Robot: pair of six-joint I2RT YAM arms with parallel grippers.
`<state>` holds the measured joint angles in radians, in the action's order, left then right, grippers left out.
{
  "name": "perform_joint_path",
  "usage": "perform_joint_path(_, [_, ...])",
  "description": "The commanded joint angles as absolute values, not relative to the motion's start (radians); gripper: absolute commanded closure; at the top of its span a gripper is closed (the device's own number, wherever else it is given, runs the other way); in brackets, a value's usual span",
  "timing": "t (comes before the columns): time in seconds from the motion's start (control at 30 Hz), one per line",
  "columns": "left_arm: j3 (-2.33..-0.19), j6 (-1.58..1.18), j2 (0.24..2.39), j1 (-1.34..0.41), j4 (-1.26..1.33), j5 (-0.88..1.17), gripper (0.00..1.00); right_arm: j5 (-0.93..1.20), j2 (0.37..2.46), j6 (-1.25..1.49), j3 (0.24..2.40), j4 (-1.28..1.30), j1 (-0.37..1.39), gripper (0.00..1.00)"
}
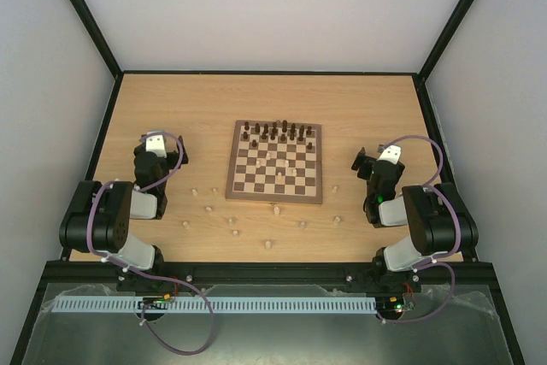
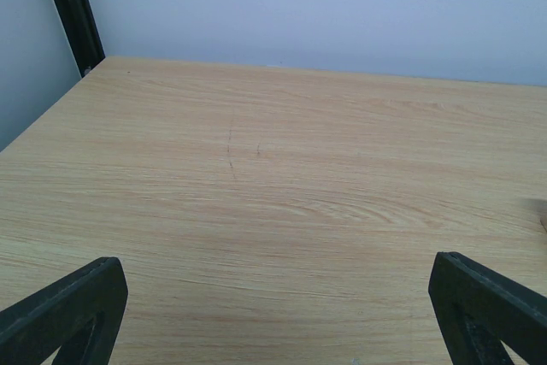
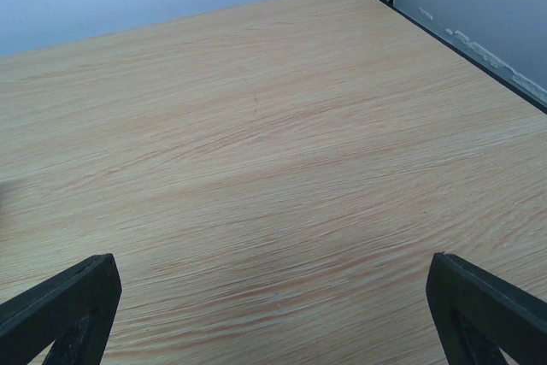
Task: Set up the chess pieces on the board
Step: Move the chess piece to the chessboard.
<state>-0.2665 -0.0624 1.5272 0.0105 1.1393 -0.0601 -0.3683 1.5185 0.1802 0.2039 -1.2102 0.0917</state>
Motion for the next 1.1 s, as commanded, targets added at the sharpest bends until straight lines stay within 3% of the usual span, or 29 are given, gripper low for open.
perform_joint_path(0.0, [-0.258,-0.055,1.525,0.008,1.205,-0.051,0.00,-0.380,1.517,0.184,0.220,-1.260,0.087,0.01])
perform_joint_path(0.43, [-0.253,-0.049,1.520,-0.002,1.212,-0.068,0.01,-0.311,1.514,0.148,0.217,-1.267,0.087,0.01])
perform_joint_path(0.53, [-0.285,-0.023,1.468,-0.032,1.111,-0.097,0.01,-0.280,1.483,0.140,0.235,-1.207,0.084,0.01])
perform_joint_path(0.7, [-0.386,-0.048,1.325,-0.058,0.818,-0.100,0.00,-0.397,1.284,0.289,0.483,-0.620,0.091,0.02])
perform_joint_path(0.93, [-0.561,-0.084,1.072,-0.118,0.425,-0.003,0.00,-0.187,1.216,0.476,0.835,-0.016,0.122,0.01])
perform_joint_path(1.07, [-0.653,-0.163,0.919,-0.151,0.222,0.026,0.01,0.007,1.191,0.472,0.870,0.081,0.131,0.01])
